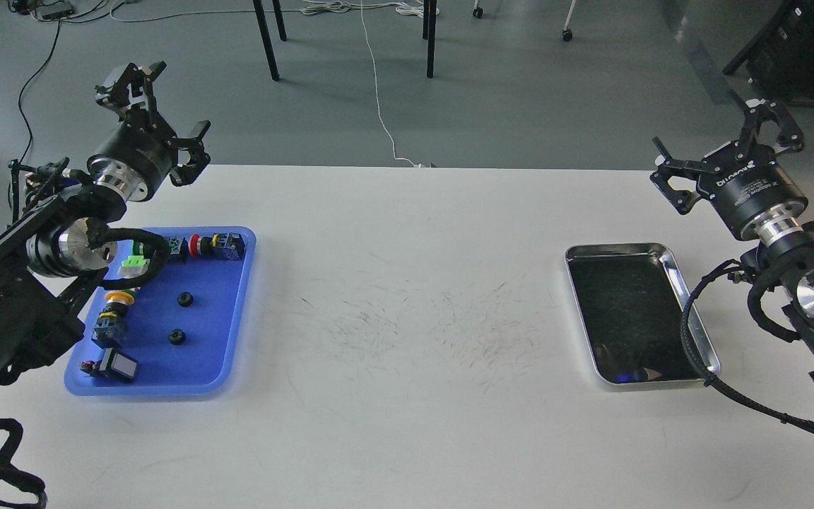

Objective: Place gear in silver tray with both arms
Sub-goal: 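Move the left gripper down over the blue tray toward a black gear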

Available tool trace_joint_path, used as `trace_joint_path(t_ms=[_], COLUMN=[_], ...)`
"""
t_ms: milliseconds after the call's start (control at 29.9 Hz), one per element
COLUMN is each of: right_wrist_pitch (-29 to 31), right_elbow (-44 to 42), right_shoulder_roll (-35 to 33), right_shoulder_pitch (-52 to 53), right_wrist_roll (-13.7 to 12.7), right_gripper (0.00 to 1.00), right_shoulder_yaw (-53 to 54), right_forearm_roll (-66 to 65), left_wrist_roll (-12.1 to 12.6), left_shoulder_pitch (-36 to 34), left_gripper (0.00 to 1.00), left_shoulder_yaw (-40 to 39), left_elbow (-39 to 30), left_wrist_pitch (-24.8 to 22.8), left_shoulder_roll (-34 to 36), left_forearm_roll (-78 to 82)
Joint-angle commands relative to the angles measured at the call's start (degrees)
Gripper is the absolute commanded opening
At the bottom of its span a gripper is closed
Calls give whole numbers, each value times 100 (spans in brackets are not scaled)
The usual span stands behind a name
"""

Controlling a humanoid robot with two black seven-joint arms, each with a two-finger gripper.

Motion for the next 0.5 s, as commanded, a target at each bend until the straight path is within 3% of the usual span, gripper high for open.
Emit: trace_joint_path(t_ms=[0,468], right_wrist_pitch=[-7,-7], right_elbow=[65,135], right_shoulder_roll=[-9,-70], right_shoulder_pitch=[3,3], right_wrist_roll=[0,0], right_gripper=[99,99], right_shoulder_yaw=[8,8], right_forearm_roll=[0,-9], left_wrist_roll=[-30,-83], left_shoulder_pitch=[-15,-60], left_gripper=[98,98], left_shoulder_yaw=[-26,-26], left_elbow=[-15,3], left_wrist_pitch=[5,5], left_shoulder_roll=[16,33], left_forearm_roll=[-8,-8])
